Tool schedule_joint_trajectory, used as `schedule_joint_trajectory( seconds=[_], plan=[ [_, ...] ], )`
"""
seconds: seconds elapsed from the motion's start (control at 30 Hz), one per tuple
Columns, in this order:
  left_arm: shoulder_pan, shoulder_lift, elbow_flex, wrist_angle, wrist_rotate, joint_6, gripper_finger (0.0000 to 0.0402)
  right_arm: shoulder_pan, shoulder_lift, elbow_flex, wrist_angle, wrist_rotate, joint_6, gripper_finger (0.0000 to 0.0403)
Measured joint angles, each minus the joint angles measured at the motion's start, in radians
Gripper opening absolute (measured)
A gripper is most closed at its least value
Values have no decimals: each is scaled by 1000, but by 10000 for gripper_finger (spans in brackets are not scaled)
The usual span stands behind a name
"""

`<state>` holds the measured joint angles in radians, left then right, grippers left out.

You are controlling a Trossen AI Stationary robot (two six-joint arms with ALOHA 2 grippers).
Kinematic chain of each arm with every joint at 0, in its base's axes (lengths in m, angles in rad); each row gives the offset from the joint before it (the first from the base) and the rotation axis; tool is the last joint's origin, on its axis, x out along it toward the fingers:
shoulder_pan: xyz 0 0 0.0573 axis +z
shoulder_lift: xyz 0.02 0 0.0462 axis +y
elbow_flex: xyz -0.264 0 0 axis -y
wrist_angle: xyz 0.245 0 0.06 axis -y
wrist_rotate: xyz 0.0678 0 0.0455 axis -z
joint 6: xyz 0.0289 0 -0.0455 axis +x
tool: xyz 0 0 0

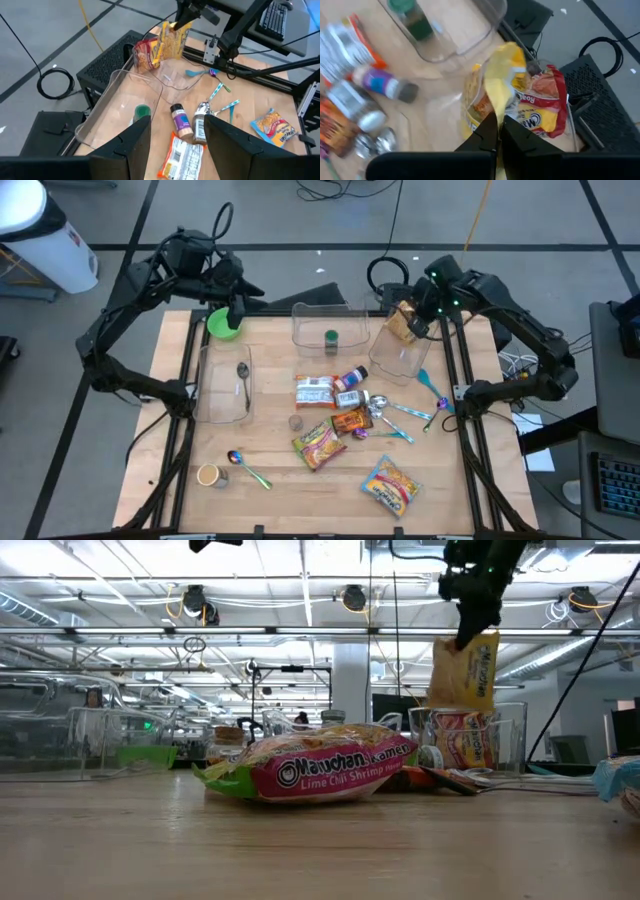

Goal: Pick & Place Food Item
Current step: Put the yellow noodle pack into the right transparent bin

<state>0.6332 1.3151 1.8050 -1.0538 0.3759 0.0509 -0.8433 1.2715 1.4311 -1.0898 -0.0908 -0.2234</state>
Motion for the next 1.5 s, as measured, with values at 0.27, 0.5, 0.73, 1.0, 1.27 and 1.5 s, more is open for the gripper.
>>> schedule_joint_trajectory(
  seconds=[0.27, 0.5, 0.73, 1.0, 1.27, 1.5],
  plan=[
    [-16, -1, 0, 1, 0, 0, 189, -31, 68, 0, -1, 38, -115, 0],
    [-18, 13, 0, 5, -2, -3, 189, -63, 127, 0, 2, 36, -198, 0],
    [-18, 49, 0, 10, -1, -3, 189, -80, 172, 0, 72, 34, -240, 0],
    [-28, 97, 0, 10, 32, -5, 189, -80, 237, 0, 84, 34, -290, 0],
    [-29, 107, 0, 12, 51, -4, 189, -78, 243, -51, 156, 36, -287, 0],
    [-29, 107, 0, 12, 50, -3, 189, -56, 240, -125, 217, 45, -288, 0]
  ],
)
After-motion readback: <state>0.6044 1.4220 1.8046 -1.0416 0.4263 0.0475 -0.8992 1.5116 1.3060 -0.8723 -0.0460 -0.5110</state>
